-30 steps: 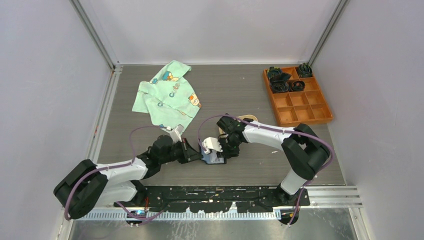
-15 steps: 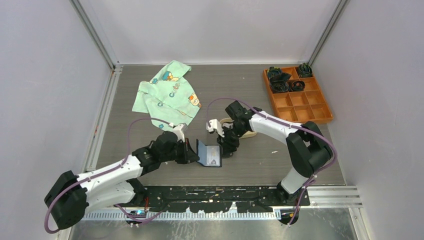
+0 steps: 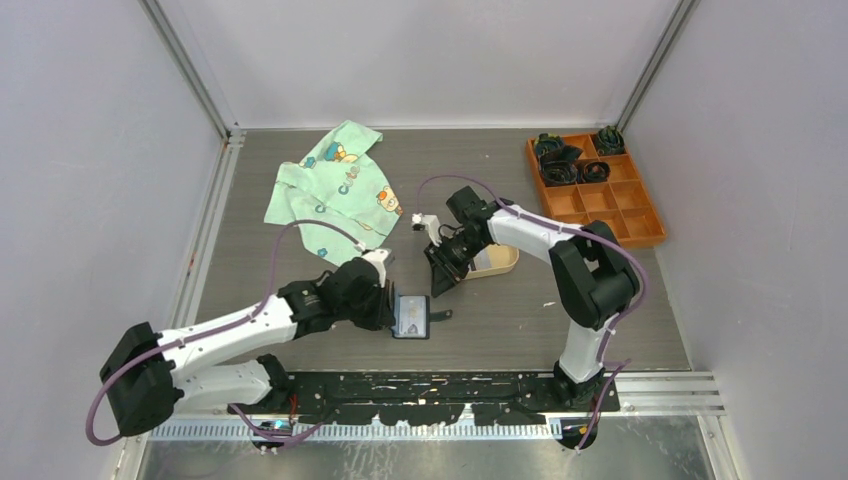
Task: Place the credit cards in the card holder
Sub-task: Close the card holder at the center of the board.
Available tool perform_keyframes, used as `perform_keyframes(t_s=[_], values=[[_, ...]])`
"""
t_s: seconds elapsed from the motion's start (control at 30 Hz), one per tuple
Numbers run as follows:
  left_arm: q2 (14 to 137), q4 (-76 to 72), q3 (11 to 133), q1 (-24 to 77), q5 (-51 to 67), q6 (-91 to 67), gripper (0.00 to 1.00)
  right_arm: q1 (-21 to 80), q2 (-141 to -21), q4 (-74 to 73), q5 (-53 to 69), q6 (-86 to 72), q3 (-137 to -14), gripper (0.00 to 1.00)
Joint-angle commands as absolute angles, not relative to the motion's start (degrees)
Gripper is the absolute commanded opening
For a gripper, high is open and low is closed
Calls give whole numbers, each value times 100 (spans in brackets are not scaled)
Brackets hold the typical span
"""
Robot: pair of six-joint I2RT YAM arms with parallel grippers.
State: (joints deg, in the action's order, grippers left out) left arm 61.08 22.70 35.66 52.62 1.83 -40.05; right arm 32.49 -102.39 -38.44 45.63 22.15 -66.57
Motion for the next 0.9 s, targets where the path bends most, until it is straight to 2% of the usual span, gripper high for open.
perform_keyframes(t_s=[0.0,0.17,0.43,0.53,0.67,0.73,0.87], values=[[6558,2278,4089,5596,-275,-3858,0,3222,-10542,-3755,4472,1002,-7020,20],[7038,2095,4306,5851,-340,-3916,0,3225,-10743,-3667,4169,656,-7041,17],[7536,1566,4454,6034,-216,-4035,1,3225,-10774,-3656,4032,573,-7063,17],[7795,1192,4473,6063,-33,-4113,7,3224,-10824,-3695,4019,563,-7085,17],[8198,769,4444,6057,216,-4207,26,3216,-10786,-3773,3947,596,-7150,17],[8361,641,4411,6058,218,-4229,32,3174,-10619,-3756,3935,594,-7158,17],[8388,368,4268,6055,267,-4221,36,3052,-10278,-3450,4428,457,-6950,17]])
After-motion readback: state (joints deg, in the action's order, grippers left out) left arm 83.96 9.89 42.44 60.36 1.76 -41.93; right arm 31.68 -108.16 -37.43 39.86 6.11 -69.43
